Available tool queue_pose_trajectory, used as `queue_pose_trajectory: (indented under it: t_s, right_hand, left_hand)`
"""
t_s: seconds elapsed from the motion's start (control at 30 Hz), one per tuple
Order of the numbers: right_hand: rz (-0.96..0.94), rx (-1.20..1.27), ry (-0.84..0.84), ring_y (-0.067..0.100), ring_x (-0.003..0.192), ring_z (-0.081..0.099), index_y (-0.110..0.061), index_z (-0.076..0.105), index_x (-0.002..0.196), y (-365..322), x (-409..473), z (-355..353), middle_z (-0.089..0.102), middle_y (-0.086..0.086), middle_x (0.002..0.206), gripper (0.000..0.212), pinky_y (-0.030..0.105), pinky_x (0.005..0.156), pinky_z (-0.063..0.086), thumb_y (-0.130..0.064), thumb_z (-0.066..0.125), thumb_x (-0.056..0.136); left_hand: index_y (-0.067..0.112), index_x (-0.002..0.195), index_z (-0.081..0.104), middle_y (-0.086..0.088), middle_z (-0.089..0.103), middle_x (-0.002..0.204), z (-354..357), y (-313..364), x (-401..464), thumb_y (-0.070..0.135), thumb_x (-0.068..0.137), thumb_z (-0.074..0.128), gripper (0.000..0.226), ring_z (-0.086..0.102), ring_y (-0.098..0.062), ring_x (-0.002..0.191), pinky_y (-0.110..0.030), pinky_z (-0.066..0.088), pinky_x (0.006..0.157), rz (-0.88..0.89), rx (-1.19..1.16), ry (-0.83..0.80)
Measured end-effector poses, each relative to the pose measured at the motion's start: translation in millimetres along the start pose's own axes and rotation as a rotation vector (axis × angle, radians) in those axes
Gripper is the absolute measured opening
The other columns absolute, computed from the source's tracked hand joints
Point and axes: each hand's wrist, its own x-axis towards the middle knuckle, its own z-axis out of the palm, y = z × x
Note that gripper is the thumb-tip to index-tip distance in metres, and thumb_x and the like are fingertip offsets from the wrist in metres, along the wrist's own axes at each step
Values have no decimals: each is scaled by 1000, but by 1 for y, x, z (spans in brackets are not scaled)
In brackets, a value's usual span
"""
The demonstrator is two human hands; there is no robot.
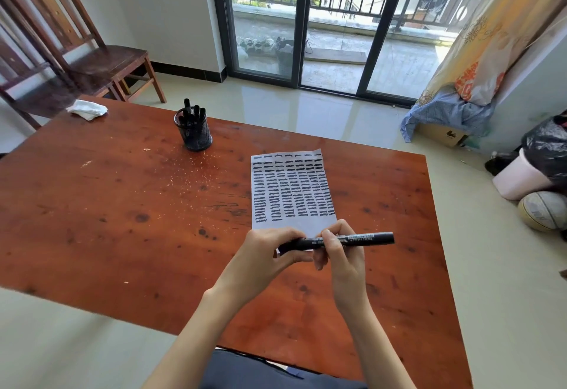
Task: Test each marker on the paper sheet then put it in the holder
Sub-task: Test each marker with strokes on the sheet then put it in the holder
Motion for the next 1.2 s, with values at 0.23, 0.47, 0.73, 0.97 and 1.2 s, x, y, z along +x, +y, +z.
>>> queue_pose_trajectory:
  t_s: [0.23, 0.47, 0.73, 0.97, 1.2]
  right_hand:
    - [12, -162, -10, 2, 70, 50, -22, 52, 98, 8, 6, -3, 52, -10, 81, 36, 20, 67, 43, -44, 64, 72]
    - [209, 597, 144, 21, 96, 64, -18, 58, 112, -15, 20, -11, 64, 5, 101, 62, 32, 89, 52, -61, 64, 69]
    - [284, 977, 190, 5, 37, 25, -21, 40, 49, -32, 37, -1, 30, -9, 40, 37, 18, 43, 32, -24, 40, 86]
    - [223, 911, 156, 9, 39, 7, -24, 28, 46, -44, 42, 6, 10, -7, 42, 36, 18, 37, 25, -23, 38, 80]
    - [306, 741, 159, 9, 37, 14, -21, 33, 48, 0, 45, 0, 16, -8, 43, 36, 21, 40, 25, -18, 38, 83]
  left_hand:
    - [26, 108, 64, 15, 68, 85, 2, 0, 0, 21, 84, 65, 25, 62, 5, 75, -4, 39, 67, -40, -27, -56]
    - [25, 106, 63, 9, 66, 78, 0, -11, -3, 40, 84, 55, 28, 59, -2, 70, -8, 39, 63, -142, 21, -46]
    - [14, 90, 58, 11, 51, 73, 8, -12, 2, 58, 88, 33, 52, 44, -10, 61, -22, 31, 53, -22, 307, 27]
    - [29, 71, 40, 10, 41, 57, -4, -7, 9, 56, 86, 29, 33, 38, -10, 52, -29, 29, 51, -5, 181, -143]
    - [23, 72, 49, 9, 42, 56, 8, -28, 7, 29, 96, 43, 26, 37, -6, 50, -24, 29, 54, -257, 5, -324]
